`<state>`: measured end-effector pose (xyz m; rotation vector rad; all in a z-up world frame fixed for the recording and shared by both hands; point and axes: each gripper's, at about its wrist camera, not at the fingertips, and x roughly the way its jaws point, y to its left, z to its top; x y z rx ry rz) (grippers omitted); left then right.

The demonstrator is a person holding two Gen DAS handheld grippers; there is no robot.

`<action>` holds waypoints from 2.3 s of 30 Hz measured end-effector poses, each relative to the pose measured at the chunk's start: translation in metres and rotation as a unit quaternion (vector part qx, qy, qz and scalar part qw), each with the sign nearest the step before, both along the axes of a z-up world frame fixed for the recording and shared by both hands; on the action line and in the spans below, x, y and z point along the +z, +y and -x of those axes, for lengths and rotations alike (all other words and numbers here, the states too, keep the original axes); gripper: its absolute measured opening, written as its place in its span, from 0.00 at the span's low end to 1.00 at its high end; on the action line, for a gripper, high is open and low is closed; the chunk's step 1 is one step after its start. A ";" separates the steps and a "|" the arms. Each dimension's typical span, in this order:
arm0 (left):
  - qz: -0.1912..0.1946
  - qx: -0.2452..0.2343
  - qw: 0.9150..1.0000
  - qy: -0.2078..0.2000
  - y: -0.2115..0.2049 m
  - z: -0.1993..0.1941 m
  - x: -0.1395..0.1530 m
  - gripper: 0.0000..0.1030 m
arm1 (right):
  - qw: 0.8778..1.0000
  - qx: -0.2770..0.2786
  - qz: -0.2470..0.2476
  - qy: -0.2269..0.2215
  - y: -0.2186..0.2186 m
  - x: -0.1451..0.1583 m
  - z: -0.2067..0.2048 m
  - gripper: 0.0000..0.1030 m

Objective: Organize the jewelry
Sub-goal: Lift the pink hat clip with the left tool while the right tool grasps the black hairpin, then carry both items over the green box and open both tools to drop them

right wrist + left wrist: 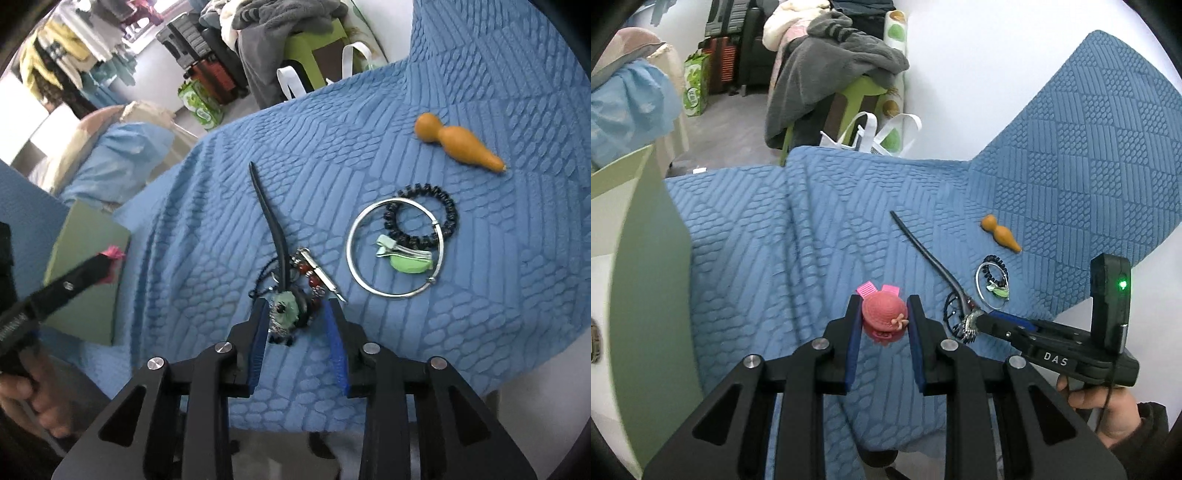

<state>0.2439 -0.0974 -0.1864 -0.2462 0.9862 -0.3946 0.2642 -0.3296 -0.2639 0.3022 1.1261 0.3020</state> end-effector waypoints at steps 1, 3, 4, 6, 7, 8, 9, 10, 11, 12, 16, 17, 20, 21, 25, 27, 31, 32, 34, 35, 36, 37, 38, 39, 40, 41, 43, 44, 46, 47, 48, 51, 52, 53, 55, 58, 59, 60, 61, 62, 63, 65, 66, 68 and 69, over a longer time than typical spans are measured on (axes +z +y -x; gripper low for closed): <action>0.000 0.000 1.000 0.000 0.002 0.002 0.002 0.24 | 1.000 0.009 0.018 -0.010 0.004 0.003 0.003 0.28; -0.004 0.001 1.000 -0.003 0.007 0.008 0.006 0.24 | 0.999 0.028 0.040 -0.025 0.013 0.005 0.007 0.28; -0.006 0.002 1.000 -0.002 0.009 0.009 0.007 0.24 | 0.998 0.037 0.051 -0.032 0.018 0.006 0.009 0.28; -0.006 0.003 1.000 0.001 0.012 0.012 0.009 0.24 | 0.996 0.044 0.071 -0.043 0.024 0.007 0.010 0.27; -0.005 0.004 1.000 0.001 0.014 0.014 0.011 0.24 | 0.994 0.047 0.086 -0.053 0.025 0.008 0.010 0.27; -0.004 0.004 1.000 0.000 0.014 0.015 0.012 0.24 | 0.993 0.047 0.096 -0.059 0.026 0.008 0.009 0.27; -0.003 0.005 1.000 -0.002 0.016 0.016 0.014 0.24 | 0.991 0.046 0.103 -0.065 0.026 0.009 0.008 0.27; -0.002 0.005 1.000 -0.003 0.017 0.016 0.015 0.24 | 0.991 0.045 0.108 -0.071 0.027 0.010 0.007 0.27; -0.001 0.005 1.000 -0.004 0.017 0.016 0.015 0.24 | 0.990 0.046 0.111 -0.076 0.027 0.011 0.006 0.27; 0.000 0.007 1.000 -0.004 0.017 0.015 0.016 0.24 | 0.989 0.049 0.113 -0.079 0.029 0.012 0.004 0.27; 0.001 0.009 1.000 -0.009 0.019 0.015 0.019 0.24 | 0.985 0.069 0.128 -0.096 0.042 0.011 -0.009 0.27; 0.002 0.008 1.000 -0.009 0.019 0.015 0.019 0.24 | 0.985 0.072 0.127 -0.095 0.044 0.010 -0.012 0.27; 0.002 0.008 1.000 -0.010 0.020 0.014 0.019 0.24 | 0.984 0.074 0.129 -0.094 0.049 0.004 -0.023 0.26; 0.000 0.008 1.000 -0.010 0.020 0.014 0.019 0.24 | 0.984 0.074 0.133 -0.094 0.051 0.003 -0.026 0.22; 0.001 0.011 1.000 -0.009 0.023 0.014 0.017 0.24 | 0.982 0.076 0.143 -0.092 0.055 -0.003 -0.037 0.14; 0.002 0.013 1.000 -0.007 0.025 0.012 0.018 0.24 | 0.981 0.082 0.156 -0.083 0.059 -0.010 -0.040 0.12; 0.002 0.020 1.000 -0.007 0.028 0.010 0.019 0.24 | 0.980 0.082 0.165 -0.080 0.062 -0.010 -0.039 0.07; -0.001 0.022 1.000 -0.009 0.028 0.010 0.021 0.24 | 0.980 0.081 0.164 -0.080 0.062 -0.008 -0.039 0.07; -0.014 0.026 0.999 -0.017 0.029 0.011 0.025 0.24 | 0.984 0.070 0.143 -0.082 0.060 0.001 -0.037 0.07; -0.016 0.024 0.999 -0.020 0.029 0.011 0.028 0.24 | 0.985 0.062 0.136 -0.082 0.058 0.006 -0.037 0.06; -0.019 0.024 0.999 -0.021 0.030 0.012 0.029 0.24 | 0.987 0.053 0.127 -0.084 0.056 0.013 -0.036 0.06; -0.029 0.025 0.999 -0.026 0.031 0.013 0.033 0.24 | 0.988 0.047 0.121 -0.089 0.055 0.020 -0.035 0.06; -0.035 0.026 0.999 -0.032 0.032 0.014 0.036 0.24 | 0.988 0.042 0.119 -0.093 0.055 0.027 -0.033 0.06; -0.037 0.027 0.998 -0.034 0.033 0.015 0.039 0.24 | 0.987 0.038 0.120 -0.096 0.056 0.034 -0.032 0.05; -0.038 0.029 0.998 -0.037 0.036 0.016 0.043 0.24 | 0.987 0.033 0.120 -0.100 0.057 0.044 -0.029 0.05; -0.037 0.030 0.998 -0.039 0.038 0.016 0.046 0.24 | 0.987 0.029 0.118 -0.105 0.057 0.051 -0.027 0.05; -0.036 0.034 0.998 -0.046 0.043 0.018 0.055 0.24 | 0.986 0.023 0.113 -0.118 0.061 0.070 -0.022 0.05; -0.037 0.035 0.998 -0.047 0.046 0.018 0.059 0.24 | 0.986 0.022 0.111 -0.124 0.062 0.078 -0.020 0.05; -0.041 0.037 0.997 -0.051 0.054 0.019 0.068 0.24 | 0.984 0.020 0.108 -0.143 0.069 0.098 -0.015 0.05; -0.040 0.039 0.997 -0.055 0.060 0.021 0.074 0.24 | 0.983 0.020 0.104 -0.149 0.073 0.106 -0.014 0.05; -0.040 0.040 0.997 -0.057 0.062 0.021 0.078 0.24 | 0.983 0.020 0.100 -0.155 0.077 0.113 -0.013 0.05; -0.041 0.051 0.996 -0.067 0.080 0.023 0.095 0.24 | 0.981 0.030 0.089 -0.172 0.093 0.138 -0.012 0.05; -0.042 0.055 0.995 -0.070 0.085 0.024 0.099 0.24 | 0.979 0.034 0.087 -0.179 0.101 0.148 -0.010 0.05; -0.042 0.060 0.995 -0.072 0.091 0.025 0.103 0.24 | 0.979 0.038 0.084 -0.184 0.106 0.154 -0.009 0.05; -0.039 0.071 0.994 -0.078 0.105 0.027 0.112 0.24 | 0.977 0.049 0.074 -0.194 0.122 0.170 -0.007 0.05; -0.052 0.088 0.991 -0.090 0.122 0.032 0.124 0.24 | 0.974 0.063 0.061 -0.208 0.144 0.190 -0.004 0.05; -0.057 0.093 0.990 -0.094 0.126 0.034 0.128 0.24 | 0.973 0.067 0.057 -0.212 0.150 0.195 -0.003 0.05; -0.056 0.095 0.989 -0.096 0.131 0.036 0.131 0.24 | 0.972 0.072 0.053 -0.216 0.157 0.201 -0.002 0.05; -0.051 0.098 0.989 -0.100 0.137 0.038 0.134 0.24 | 0.971 0.079 0.047 -0.220 0.167 0.210 -0.001 0.05; -0.049 0.100 0.988 -0.103 0.142 0.039 0.137 0.24 | 0.970 0.083 0.044 -0.223 0.173 0.215 0.000 0.05; -0.049 0.104 0.988 -0.106 0.147 0.042 0.140 0.24 | 0.969 0.088 0.041 -0.227 0.180 0.221 0.001 0.05; -0.051 0.109 0.986 -0.115 0.155 0.046 0.147 0.24 | 0.966 0.101 0.037 -0.236 0.195 0.232 0.002 0.05; -0.053 0.115 0.985 -0.120 0.159 0.050 0.150 0.24 | 0.965 0.106 0.035 -0.239 0.202 0.237 0.004 0.05; -0.054 0.119 0.983 -0.125 0.166 0.055 0.154 0.24 | 0.963 0.114 0.027 -0.241 0.211 0.243 0.005 0.05; -0.053 0.122 0.983 -0.128 0.171 0.058 0.156 0.24 | 0.963 0.118 0.023 -0.242 0.216 0.246 0.005 0.05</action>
